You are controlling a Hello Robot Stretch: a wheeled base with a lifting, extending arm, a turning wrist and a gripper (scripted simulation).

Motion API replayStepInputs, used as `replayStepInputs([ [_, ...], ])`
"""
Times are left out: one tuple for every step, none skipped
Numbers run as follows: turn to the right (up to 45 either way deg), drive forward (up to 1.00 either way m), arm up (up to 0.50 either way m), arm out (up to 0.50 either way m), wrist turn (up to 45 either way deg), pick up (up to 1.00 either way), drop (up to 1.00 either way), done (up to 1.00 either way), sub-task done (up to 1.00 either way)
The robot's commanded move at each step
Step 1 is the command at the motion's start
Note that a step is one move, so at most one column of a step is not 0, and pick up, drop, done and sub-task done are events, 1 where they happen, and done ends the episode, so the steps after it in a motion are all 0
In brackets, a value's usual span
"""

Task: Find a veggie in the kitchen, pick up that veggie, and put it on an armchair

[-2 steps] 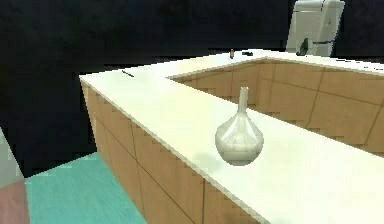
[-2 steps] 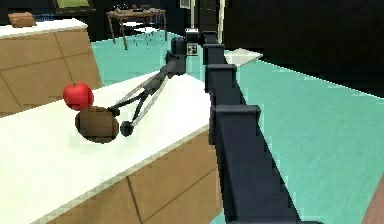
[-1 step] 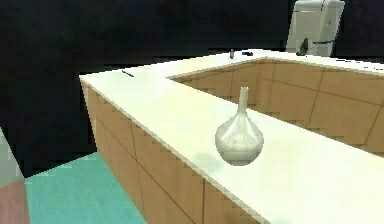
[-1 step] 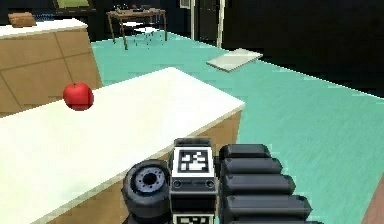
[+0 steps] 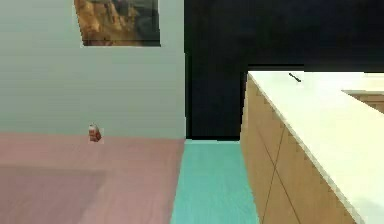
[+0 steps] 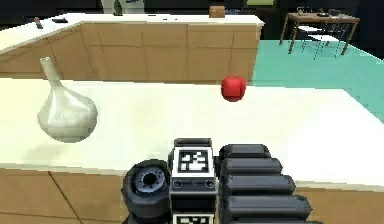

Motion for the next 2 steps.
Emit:
replayStepInputs([
  [-45.0,0.00,0.00,0.00,0.0,0.00,0.00,0.00,0.00],
  [0.0,1.00,0.00,0.00,0.0,0.00,0.00,0.00,0.00],
])
